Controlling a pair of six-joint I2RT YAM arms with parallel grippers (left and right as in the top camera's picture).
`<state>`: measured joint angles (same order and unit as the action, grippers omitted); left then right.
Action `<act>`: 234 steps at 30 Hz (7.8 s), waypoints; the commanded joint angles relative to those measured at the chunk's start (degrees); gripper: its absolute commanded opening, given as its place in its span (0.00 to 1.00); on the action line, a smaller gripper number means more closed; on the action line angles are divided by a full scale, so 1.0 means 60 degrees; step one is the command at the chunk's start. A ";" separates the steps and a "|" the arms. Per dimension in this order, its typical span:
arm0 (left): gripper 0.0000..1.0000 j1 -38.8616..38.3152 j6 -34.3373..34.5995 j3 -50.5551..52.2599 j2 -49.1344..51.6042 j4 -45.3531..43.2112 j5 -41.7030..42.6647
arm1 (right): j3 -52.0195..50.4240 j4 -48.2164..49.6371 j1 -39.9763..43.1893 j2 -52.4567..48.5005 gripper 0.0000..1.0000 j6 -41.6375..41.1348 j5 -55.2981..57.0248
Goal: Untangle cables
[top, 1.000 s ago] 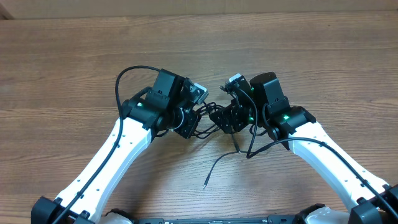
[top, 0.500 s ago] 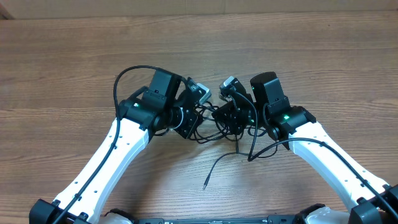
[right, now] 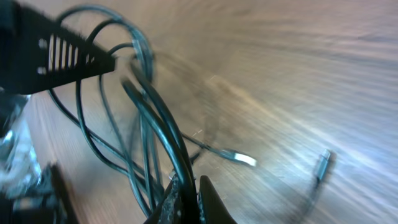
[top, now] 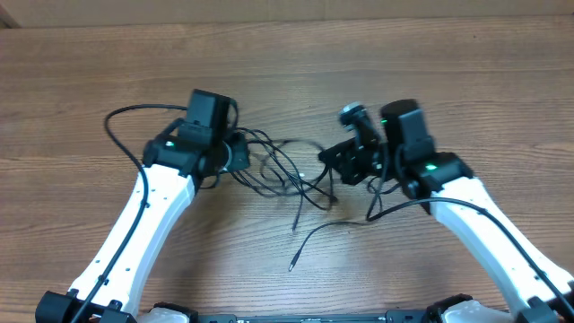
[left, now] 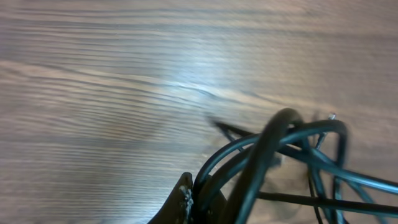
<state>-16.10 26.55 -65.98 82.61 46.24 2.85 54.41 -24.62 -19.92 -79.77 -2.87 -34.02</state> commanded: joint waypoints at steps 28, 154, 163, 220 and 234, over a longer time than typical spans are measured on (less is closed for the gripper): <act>0.04 0.0117 -0.3869 -0.0248 0.0889 -0.0350 0.4204 | 0.0066 -0.0659 0.2371 0.1166 0.68 0.0291 -0.0984; 0.04 -0.0652 -0.2554 -0.0477 -0.0226 -0.0962 0.4182 | 0.0058 0.2280 -0.1013 -0.2226 0.66 -1.2622 0.2371; 0.04 -0.0652 -0.2557 -0.0477 -0.0226 -0.1060 0.4466 | 0.0058 0.2353 -0.1020 -0.2379 0.48 -1.2451 0.1843; 0.38 0.1978 0.1923 -0.1450 -0.0535 -0.3056 0.3595 | 0.0087 -0.3206 0.5767 -0.0495 0.59 -0.5683 0.5326; 0.78 0.1195 0.1861 -0.1370 0.0477 -0.0299 0.2506 | 0.0058 -0.3748 0.5650 -0.0539 0.85 -0.5683 0.5125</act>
<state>-6.94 37.43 -73.45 82.87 43.94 19.22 54.35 -46.72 14.50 -83.64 -37.23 -3.60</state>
